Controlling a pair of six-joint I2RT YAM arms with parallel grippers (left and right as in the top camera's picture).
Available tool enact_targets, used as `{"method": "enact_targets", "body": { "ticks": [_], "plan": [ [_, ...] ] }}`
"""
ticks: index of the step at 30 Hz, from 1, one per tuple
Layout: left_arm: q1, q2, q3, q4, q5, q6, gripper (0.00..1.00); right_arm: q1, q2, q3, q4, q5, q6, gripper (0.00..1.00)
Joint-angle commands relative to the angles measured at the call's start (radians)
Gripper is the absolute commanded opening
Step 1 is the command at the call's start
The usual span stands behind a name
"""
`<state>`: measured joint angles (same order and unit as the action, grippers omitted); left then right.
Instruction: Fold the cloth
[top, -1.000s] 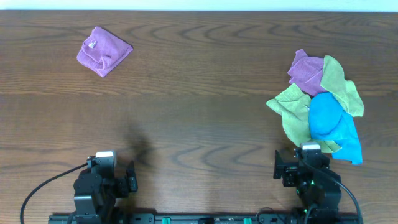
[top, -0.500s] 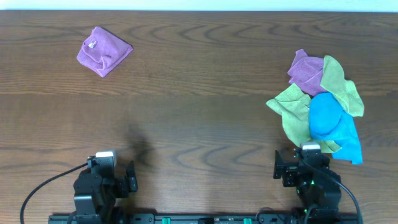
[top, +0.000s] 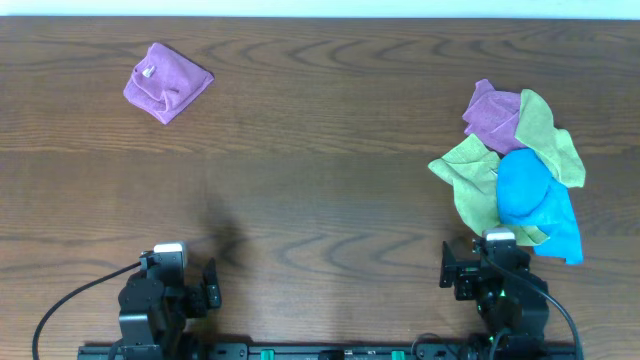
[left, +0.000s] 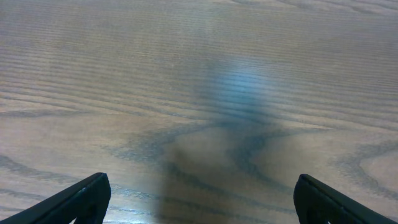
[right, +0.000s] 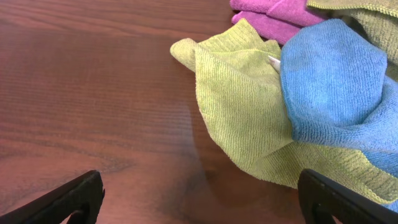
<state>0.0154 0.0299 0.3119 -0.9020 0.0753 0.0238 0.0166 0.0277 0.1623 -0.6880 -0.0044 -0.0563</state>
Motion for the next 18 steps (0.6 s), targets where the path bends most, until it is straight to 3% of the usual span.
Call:
{"method": "enact_targets", "body": {
  "ticks": [1,6,18],
  "plan": [
    [-0.006,-0.008,-0.007,-0.021,-0.005,0.01,0.95,-0.011,-0.01,0.008,0.0,0.001,-0.012,0.99],
    [-0.006,-0.008,-0.007,-0.021,-0.005,0.01,0.95,-0.018,0.08,0.111,-0.001,0.054,0.017,0.99],
    [-0.006,-0.008,-0.007,-0.021,-0.005,0.01,0.95,-0.181,0.727,0.657,-0.079,0.1,0.112,0.99]
  ]
}}
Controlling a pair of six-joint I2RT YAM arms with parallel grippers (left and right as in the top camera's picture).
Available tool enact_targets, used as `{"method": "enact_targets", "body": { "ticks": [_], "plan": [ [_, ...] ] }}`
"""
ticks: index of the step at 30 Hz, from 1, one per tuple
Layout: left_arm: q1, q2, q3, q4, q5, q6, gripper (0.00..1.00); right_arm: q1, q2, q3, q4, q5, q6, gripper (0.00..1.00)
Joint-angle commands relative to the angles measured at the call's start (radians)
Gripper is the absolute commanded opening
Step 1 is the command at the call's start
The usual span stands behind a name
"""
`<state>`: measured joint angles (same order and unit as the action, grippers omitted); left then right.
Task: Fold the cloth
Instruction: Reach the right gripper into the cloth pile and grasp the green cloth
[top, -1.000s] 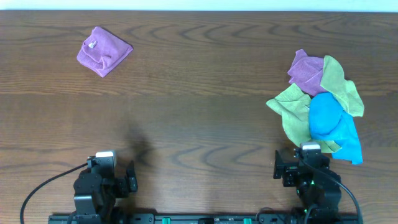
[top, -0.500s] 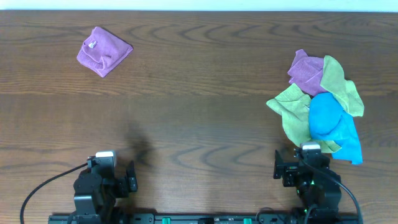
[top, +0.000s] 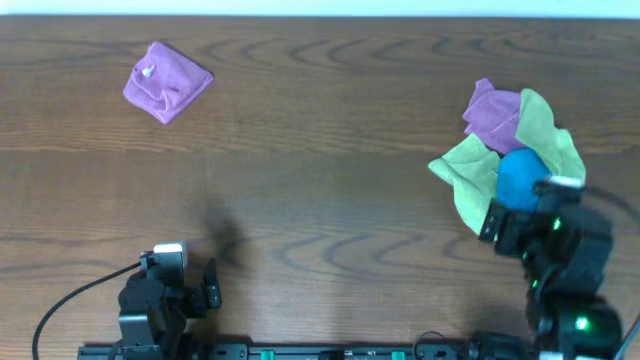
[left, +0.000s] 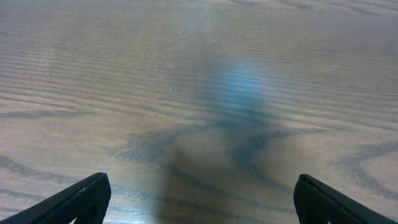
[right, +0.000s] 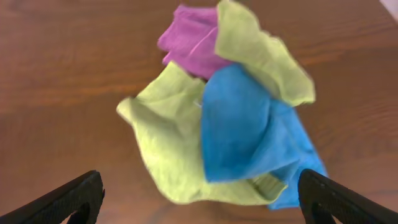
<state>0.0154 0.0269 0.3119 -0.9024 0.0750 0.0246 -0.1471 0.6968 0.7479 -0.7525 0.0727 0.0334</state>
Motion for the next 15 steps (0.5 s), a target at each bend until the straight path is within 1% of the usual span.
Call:
{"method": "enact_targets", "body": {
  "ticks": [1,6,12,15],
  "plan": [
    [-0.006,-0.005,-0.007,-0.021,-0.004,0.01,0.95,-0.023,0.106,0.119,-0.031,0.033,0.022,0.99],
    [-0.006,-0.005,-0.007,-0.021,-0.004,0.01,0.95,-0.063,0.335,0.336,-0.082,0.084,0.022,0.99],
    [-0.006,-0.005,-0.007,-0.021,-0.004,0.01,0.95,-0.115,0.552,0.457,-0.067,0.129,0.026,0.99],
    [-0.006,-0.005,-0.007,-0.021,-0.004,0.01,0.95,-0.137,0.628,0.477,-0.037,0.13,0.026,0.99]
  ]
}}
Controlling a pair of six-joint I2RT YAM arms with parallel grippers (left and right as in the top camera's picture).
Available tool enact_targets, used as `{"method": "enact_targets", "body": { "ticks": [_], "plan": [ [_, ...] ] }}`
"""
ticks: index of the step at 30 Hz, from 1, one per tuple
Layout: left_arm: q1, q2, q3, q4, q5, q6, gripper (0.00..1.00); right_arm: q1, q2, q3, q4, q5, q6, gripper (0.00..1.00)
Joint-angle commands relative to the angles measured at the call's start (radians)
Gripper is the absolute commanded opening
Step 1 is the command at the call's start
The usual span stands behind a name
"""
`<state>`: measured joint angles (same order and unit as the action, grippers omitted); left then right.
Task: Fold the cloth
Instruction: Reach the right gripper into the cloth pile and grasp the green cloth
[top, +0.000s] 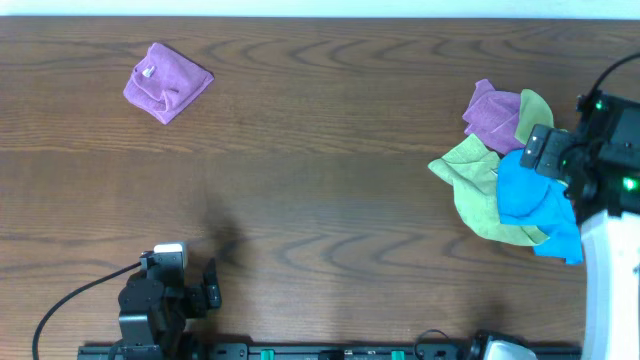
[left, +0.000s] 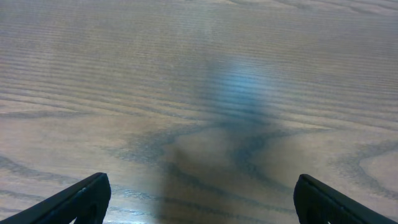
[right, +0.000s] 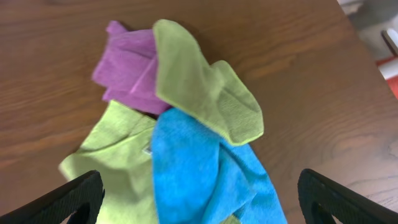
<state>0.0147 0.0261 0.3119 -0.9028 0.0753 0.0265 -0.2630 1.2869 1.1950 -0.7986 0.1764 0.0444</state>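
A heap of crumpled cloths lies at the table's right: a blue cloth (right: 205, 168) on top, a green cloth (right: 205, 93) draped over its far side, a purple cloth (right: 127, 65) behind, and another green cloth (right: 109, 168) at the left. My right gripper (right: 199, 186) hangs open above the heap (top: 510, 170), holding nothing; its arm (top: 585, 160) covers the heap's right edge. At the near left edge my left gripper (left: 200, 186) is open over bare wood, and the overhead view shows it parked (top: 185, 290).
A folded purple cloth (top: 167, 82) lies at the far left of the wooden table (top: 320, 200). The table's right edge (right: 367, 68) runs close beside the heap, with clutter beyond it.
My right gripper has moved farther from the near edge and to the right, and now looks down on the whole heap. The cloths and the left arm have not moved.
My right gripper first sat low at the near edge, facing the heap's near side, open. Then it was raised over the heap's near part. Now it hangs above the heap's right side, still open. The left gripper stayed parked throughout.
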Motion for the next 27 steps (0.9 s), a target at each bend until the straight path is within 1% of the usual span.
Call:
{"method": "enact_targets", "body": {
  "ticks": [1,5,11,18,21,25,27],
  "plan": [
    [-0.005,-0.005,-0.007,-0.02,-0.005,0.008,0.95,-0.028,0.064,0.031,0.029,0.027,0.014,0.99],
    [-0.005,-0.005,-0.007,-0.02,-0.005,0.008,0.95,-0.039,0.155,0.031,0.096,0.027,-0.061,0.99],
    [-0.005,-0.005,-0.007,-0.02,-0.005,0.008,0.95,-0.039,0.248,0.031,0.14,0.025,-0.064,0.99],
    [-0.005,-0.005,-0.007,-0.02,-0.005,0.008,0.95,-0.039,0.357,0.031,0.239,0.026,-0.064,0.98],
    [-0.005,-0.005,-0.007,-0.02,-0.005,0.008,0.95,-0.039,0.404,0.031,0.264,0.026,-0.061,0.93],
    [-0.005,-0.005,-0.007,-0.02,-0.005,0.008,0.95,-0.039,0.462,0.031,0.292,0.025,-0.06,0.89],
    [-0.005,-0.005,-0.007,-0.02,-0.005,0.008,0.95,-0.039,0.486,0.031,0.299,0.025,-0.06,0.8]
  ]
}}
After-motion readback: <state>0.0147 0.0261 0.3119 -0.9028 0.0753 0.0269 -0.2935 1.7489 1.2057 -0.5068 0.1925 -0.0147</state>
